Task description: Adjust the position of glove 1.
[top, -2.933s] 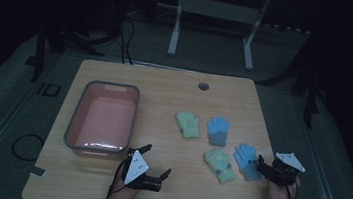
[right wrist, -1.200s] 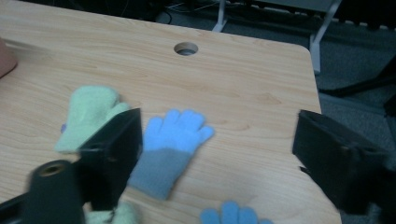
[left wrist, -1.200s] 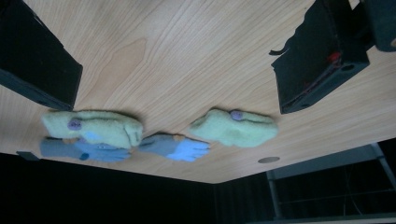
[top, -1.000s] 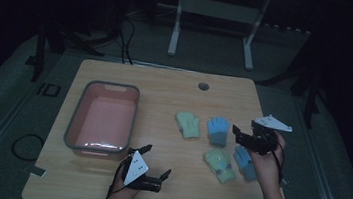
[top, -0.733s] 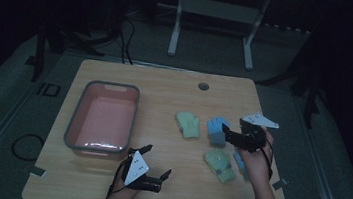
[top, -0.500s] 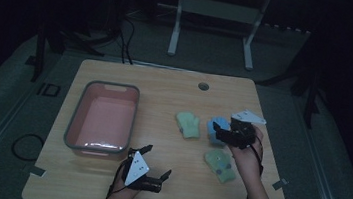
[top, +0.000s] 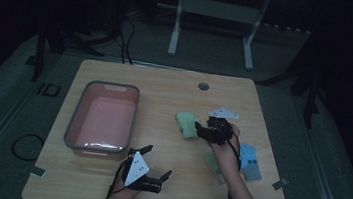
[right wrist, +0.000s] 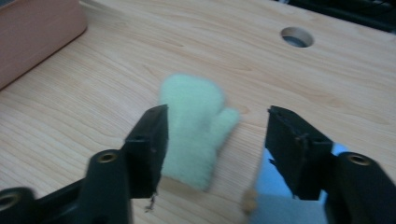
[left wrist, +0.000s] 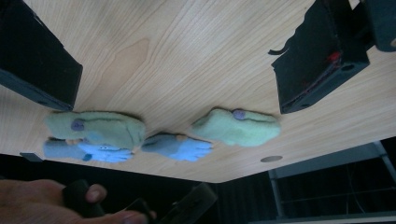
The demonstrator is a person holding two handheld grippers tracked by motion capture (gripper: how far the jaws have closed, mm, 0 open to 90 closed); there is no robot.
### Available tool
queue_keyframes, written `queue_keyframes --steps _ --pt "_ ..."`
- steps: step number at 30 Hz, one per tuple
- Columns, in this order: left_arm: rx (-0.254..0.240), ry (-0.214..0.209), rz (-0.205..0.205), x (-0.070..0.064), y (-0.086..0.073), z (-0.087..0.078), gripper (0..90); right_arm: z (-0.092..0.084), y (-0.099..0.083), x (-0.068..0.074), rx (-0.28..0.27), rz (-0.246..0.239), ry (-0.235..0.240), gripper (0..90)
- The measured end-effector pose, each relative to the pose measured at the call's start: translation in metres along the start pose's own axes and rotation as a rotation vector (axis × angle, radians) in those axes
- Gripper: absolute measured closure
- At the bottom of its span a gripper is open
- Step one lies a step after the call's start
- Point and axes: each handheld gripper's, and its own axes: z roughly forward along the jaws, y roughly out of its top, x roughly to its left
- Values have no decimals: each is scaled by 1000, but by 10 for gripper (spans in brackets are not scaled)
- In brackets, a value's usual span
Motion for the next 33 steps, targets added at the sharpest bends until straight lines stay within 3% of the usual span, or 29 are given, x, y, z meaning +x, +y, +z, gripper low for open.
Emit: queue_keyframes --steps 11,20,25,33 --pt "-3 2 9 -1 0 0 11 34 3 8 54 24 20 464" --pt "2 4 13 -2 0 0 11 59 0 8 97 42 5 475" --pt "2 3 19 -2 0 0 11 71 -2 3 128 90 8 499" --pt "1 3 20 -2 0 0 11 83 -10 7 164 76 -1 517"
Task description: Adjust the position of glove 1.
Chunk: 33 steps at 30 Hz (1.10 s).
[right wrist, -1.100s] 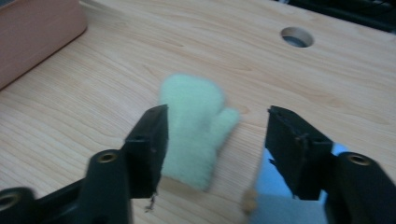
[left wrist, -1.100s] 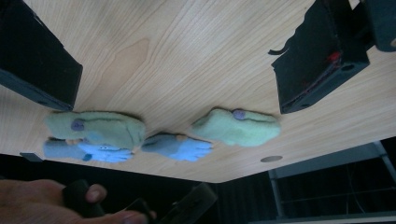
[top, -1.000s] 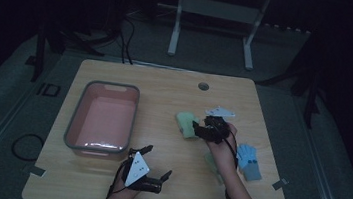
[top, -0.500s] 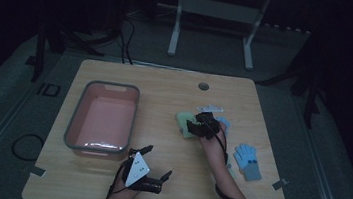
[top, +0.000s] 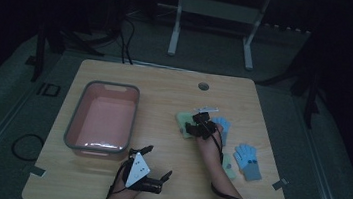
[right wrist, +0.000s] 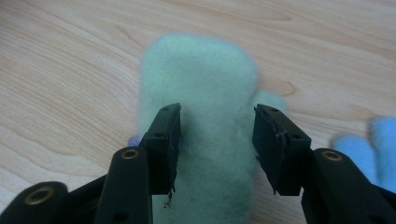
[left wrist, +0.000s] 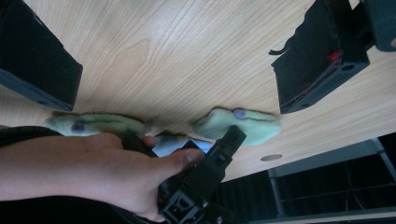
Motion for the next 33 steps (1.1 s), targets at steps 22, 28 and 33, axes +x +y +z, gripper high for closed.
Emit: queue_keyframes --steps 22,28,33 --pt "-1 -1 -2 0 0 0 11 -8 4 14 -31 -28 20 839" --pt "0 -1 -16 2 0 0 11 -35 5 15 -74 -1 50 839" --pt "-1 2 -15 1 0 0 11 -64 0 20 -103 -3 55 839"
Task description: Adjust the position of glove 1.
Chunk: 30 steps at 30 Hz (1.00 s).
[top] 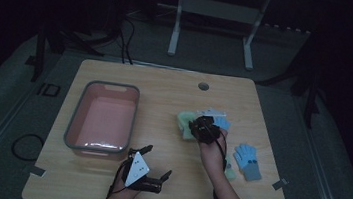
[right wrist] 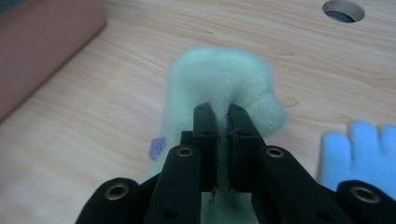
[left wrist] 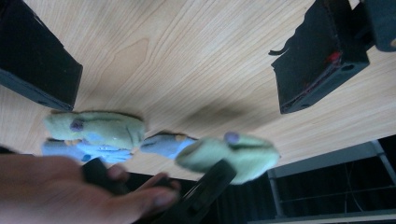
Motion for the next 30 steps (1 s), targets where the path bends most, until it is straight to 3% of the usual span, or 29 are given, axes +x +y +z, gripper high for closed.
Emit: queue_keyframes --steps 8,14,19,24,25,30 --pt "-2 -1 -4 1 0 -1 11 -49 -12 16 -64 20 -2 839" --pt "-11 -12 -6 0 0 0 11 -71 -31 30 -107 56 -4 840" --pt "-13 -13 -2 0 0 -1 11 -76 -52 42 -96 77 4 840" --pt "-12 -12 -3 0 0 -1 11 -76 -65 44 -78 89 -11 840" --pt "-13 -12 -4 0 0 -1 11 -72 -74 44 -57 96 -17 840" --pt "-12 -9 -1 0 0 -1 11 -61 -82 45 -30 101 -15 839"
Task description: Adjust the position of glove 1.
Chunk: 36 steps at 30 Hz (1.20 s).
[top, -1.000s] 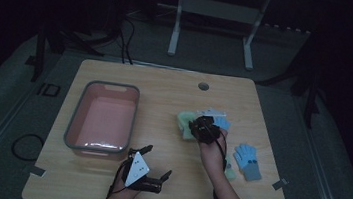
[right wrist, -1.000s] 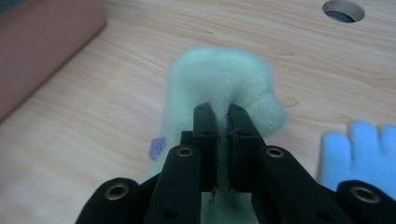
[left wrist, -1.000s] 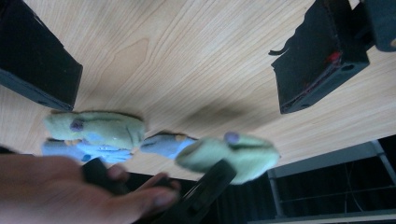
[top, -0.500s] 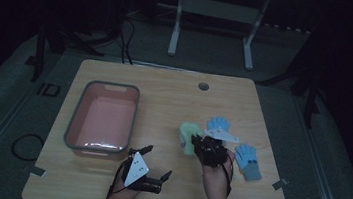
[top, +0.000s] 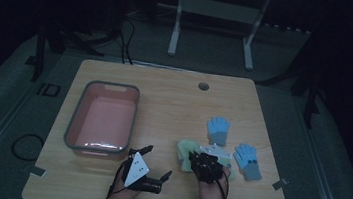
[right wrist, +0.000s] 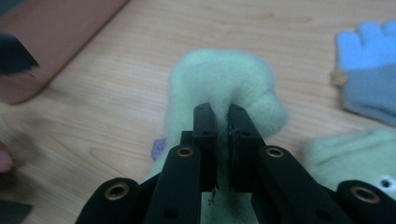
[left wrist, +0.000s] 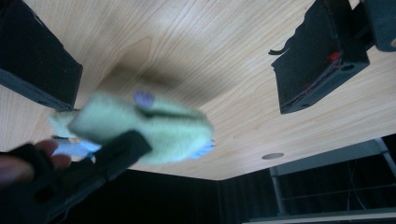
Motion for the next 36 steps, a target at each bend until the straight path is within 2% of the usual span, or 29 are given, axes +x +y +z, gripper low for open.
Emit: queue_keyframes --steps 4,8,12,17,22,27,29,34,36 --pt "1 -1 -2 0 0 0 11 11 -5 0 16 9 -3 839" --pt "0 -3 0 0 0 0 11 22 -10 -4 38 33 -18 838" --pt "0 -3 3 0 0 0 11 31 -14 -6 44 36 -39 836" --pt "-1 -4 3 0 0 0 11 39 -14 -9 46 6 -59 816" --pt "0 -5 -1 0 0 0 11 38 -14 -8 47 -1 -53 733" --pt "0 -5 0 0 0 0 11 34 -10 -10 66 -35 -32 669" --pt "0 -4 0 0 0 0 11 32 -9 -12 62 -53 -43 639" --pt "0 -5 0 0 0 0 11 23 1 -16 55 -68 -7 563" --pt "0 -4 0 0 0 0 11 17 7 -19 46 -76 14 579"
